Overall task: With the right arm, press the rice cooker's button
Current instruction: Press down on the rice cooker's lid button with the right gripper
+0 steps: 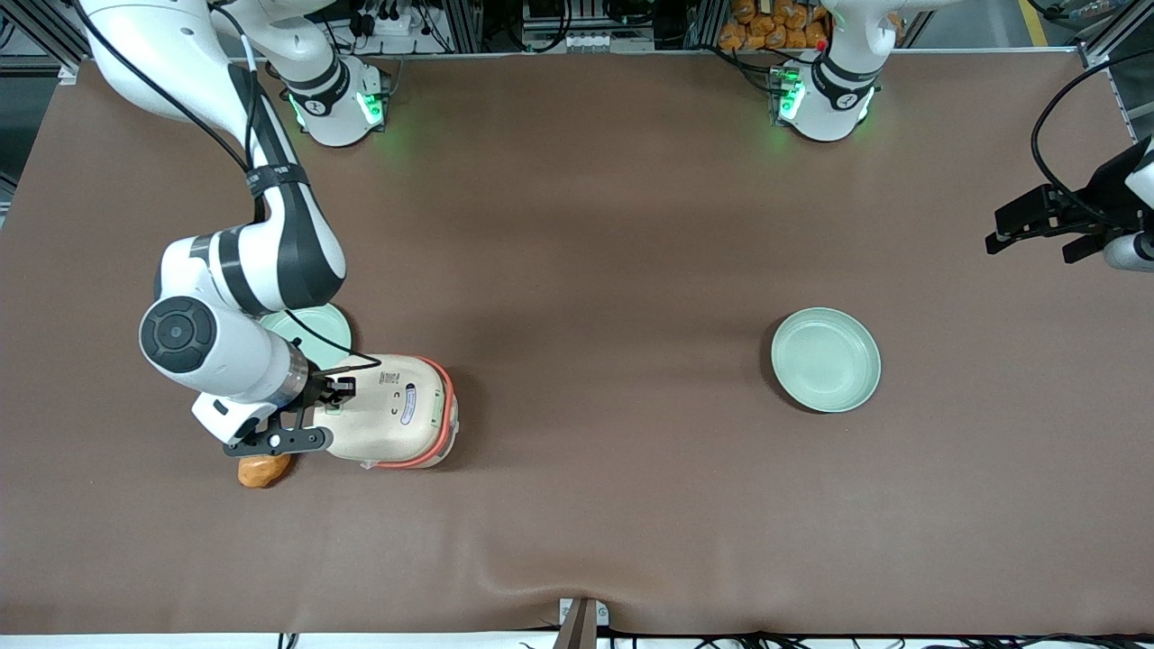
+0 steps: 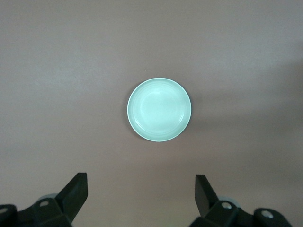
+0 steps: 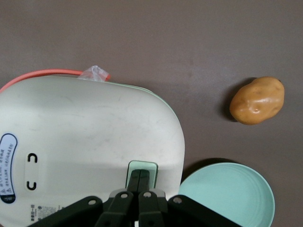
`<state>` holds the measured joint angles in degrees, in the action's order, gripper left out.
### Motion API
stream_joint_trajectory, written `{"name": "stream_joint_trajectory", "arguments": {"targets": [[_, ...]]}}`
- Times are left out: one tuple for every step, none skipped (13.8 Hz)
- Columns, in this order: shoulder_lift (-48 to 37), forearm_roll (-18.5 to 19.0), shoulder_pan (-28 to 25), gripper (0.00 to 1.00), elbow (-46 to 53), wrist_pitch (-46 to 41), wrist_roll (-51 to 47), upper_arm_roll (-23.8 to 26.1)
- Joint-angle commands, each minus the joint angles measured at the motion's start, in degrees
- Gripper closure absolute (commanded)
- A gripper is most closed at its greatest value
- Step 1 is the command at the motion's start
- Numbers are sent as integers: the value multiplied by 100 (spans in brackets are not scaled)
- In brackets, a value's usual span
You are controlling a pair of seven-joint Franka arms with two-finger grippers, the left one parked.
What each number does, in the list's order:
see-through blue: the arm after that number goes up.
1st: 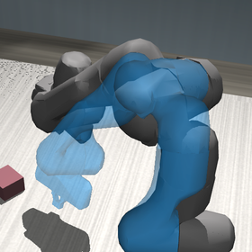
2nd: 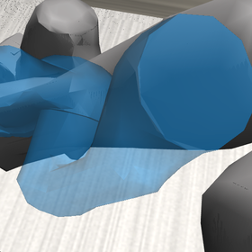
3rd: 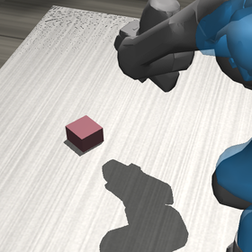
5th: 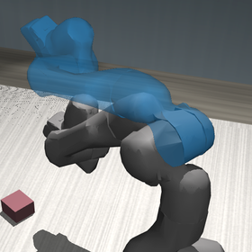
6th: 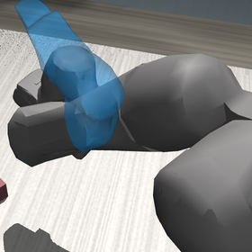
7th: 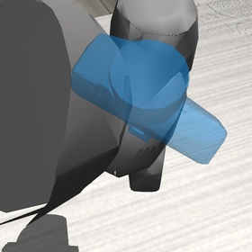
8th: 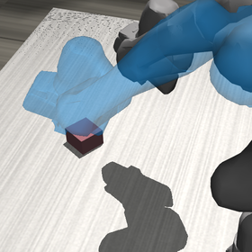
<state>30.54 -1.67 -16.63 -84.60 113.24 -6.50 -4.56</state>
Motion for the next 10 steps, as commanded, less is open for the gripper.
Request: {"name": "stream_joint_trajectory", "arguments": {"targets": [[127, -62, -7, 100, -39, 57, -18, -27], [128, -62, -7, 100, -39, 101, -9, -27], [128, -62, -7, 100, -39, 101, -1, -27], [128, -62, -7, 99, -39, 101, 17, -27], [128, -62, -7, 99, -39, 110, 26, -36], [128, -53, -7, 99, -39, 102, 17, -36], [119, -53, -7, 97, -22, 101, 8, -36], [119, -53, -7, 96, -4, 101, 0, -27], [119, -53, -7, 96, -4, 101, 8, -27], [110, -44, -7, 95, 4, 101, 8, -27]]}}
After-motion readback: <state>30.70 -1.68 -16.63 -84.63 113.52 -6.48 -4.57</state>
